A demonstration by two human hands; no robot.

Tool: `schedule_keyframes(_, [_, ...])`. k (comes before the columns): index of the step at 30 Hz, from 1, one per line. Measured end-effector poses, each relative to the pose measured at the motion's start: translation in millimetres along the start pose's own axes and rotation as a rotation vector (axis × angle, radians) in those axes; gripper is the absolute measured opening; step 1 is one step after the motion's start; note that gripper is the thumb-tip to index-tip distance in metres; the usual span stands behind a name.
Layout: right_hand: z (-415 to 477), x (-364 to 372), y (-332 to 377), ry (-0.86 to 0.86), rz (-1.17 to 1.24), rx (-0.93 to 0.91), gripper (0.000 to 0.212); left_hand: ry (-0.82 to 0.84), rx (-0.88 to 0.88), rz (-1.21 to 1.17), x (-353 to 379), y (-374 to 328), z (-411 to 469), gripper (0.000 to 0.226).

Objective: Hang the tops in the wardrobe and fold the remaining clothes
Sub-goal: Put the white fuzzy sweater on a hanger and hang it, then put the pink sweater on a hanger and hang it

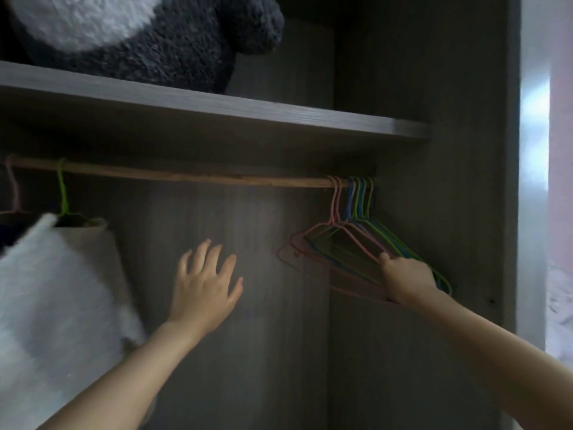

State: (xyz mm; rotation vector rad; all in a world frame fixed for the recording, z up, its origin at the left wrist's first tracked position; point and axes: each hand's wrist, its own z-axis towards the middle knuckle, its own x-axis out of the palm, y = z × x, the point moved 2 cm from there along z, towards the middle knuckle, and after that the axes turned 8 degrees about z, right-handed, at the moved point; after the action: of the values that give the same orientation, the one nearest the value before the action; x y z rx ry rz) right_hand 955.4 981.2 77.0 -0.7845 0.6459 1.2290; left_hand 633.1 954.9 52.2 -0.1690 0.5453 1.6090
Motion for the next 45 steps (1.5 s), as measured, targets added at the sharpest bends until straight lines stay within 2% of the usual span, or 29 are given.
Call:
schedule_keyframes(6, [11, 10, 2, -0.004, -0.106, -0.03, 0.026, 0.016, -0.026, 0.017, 3, 3, -3, 0.048])
schedule_keyframes(13, [23, 16, 9, -0.058, -0.068, -0.012, 0.026, 0.012, -0.064, 0.04, 6, 19, -9, 0.048])
schedule_keyframes(19, [28, 18, 10, 0.082, -0.085, 0.053, 0.027, 0.024, -0.079, 0.036, 8, 23, -15, 0.048])
schedule_keyframes(24, [28, 14, 10, 0.122, 0.089, 0.108, 0.022, 0.029, -0.09, 0.017, 8, 28, -16, 0.049])
schedule_keyframes(28, [29, 9, 12, -0.019, 0.322, 0.159, 0.016, 0.018, -0.095, 0.0, 9, 26, -14, 0.049])
schedule_keyframes(31, [29, 4, 8, -0.094, 0.439, 0.184, 0.024, 0.021, -0.079, -0.019, 12, 21, -10, 0.049])
schedule_keyframes(36, [15, 3, 3, -0.032, 0.334, 0.085, 0.025, 0.02, -0.066, -0.05, 18, 15, -9, 0.05])
schedule_keyframes(40, [-13, 3, 5, -0.006, 0.336, 0.0, 0.015, 0.061, -0.067, -0.1, 23, 6, -8, 0.055])
schedule_keyframes(45, [-54, 1, 6, 0.011, 0.364, -0.135, 0.018, 0.081, -0.049, -0.146, 37, -4, -13, 0.053])
